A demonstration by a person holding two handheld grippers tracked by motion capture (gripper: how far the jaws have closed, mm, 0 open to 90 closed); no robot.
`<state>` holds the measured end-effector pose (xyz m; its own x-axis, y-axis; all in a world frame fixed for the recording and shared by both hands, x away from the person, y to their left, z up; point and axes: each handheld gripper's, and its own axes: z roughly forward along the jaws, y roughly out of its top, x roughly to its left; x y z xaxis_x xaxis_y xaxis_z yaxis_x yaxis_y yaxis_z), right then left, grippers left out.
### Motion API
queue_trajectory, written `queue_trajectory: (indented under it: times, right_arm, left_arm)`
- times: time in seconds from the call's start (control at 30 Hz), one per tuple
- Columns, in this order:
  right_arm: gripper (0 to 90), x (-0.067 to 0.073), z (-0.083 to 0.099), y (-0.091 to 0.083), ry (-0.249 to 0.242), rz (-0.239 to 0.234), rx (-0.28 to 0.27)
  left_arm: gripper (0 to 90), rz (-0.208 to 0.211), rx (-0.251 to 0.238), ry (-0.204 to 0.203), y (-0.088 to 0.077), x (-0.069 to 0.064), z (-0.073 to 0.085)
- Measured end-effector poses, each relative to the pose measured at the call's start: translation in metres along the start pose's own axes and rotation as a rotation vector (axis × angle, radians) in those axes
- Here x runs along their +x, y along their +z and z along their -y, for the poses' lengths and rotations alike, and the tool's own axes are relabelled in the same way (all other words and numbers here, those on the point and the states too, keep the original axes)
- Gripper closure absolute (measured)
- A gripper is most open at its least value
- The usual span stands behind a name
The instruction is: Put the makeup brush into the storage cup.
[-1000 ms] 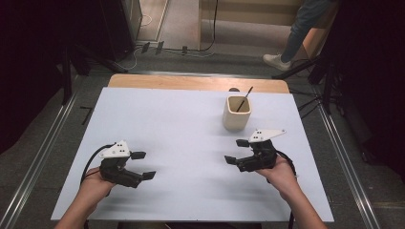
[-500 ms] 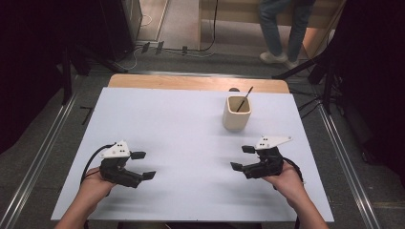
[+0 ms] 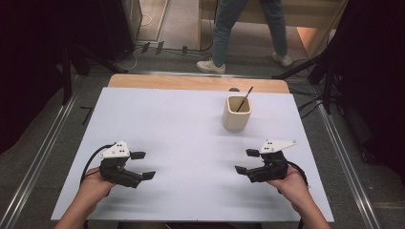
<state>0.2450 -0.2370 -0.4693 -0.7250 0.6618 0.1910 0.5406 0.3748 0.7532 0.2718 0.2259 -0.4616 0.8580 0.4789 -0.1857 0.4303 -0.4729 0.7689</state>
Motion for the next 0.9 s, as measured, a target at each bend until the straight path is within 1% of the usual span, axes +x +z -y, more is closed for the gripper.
queue_trajectory:
  times: [0.17,0.27,0.4,0.7,0.8,0.9]
  right_arm:
    - [22.0,-0.001,0.003,-0.002,0.002,0.004,0.006]
    - [22.1,-0.002,0.004,-0.003,0.000,0.006,0.000]
    - [22.2,-0.003,0.005,-0.005,0.009,0.009,-0.001]
    - [22.5,-0.009,0.006,0.001,0.001,0.008,0.004]
    - [22.5,-0.011,0.007,0.001,0.012,0.018,0.012]
    - [22.5,-0.012,0.008,0.002,0.011,0.024,0.013]
  left_arm:
    - [16.7,0.000,0.009,0.001,0.000,0.000,0.000]
    - [16.7,0.001,0.008,0.000,0.000,0.000,0.000]
    - [16.7,0.002,0.008,0.002,0.001,0.000,0.000]
    - [16.7,0.011,0.021,0.011,0.003,-0.001,0.000]
    - [16.7,0.013,0.025,0.012,0.004,-0.002,0.000]
    - [16.7,0.011,0.032,0.016,0.004,-0.001,0.000]
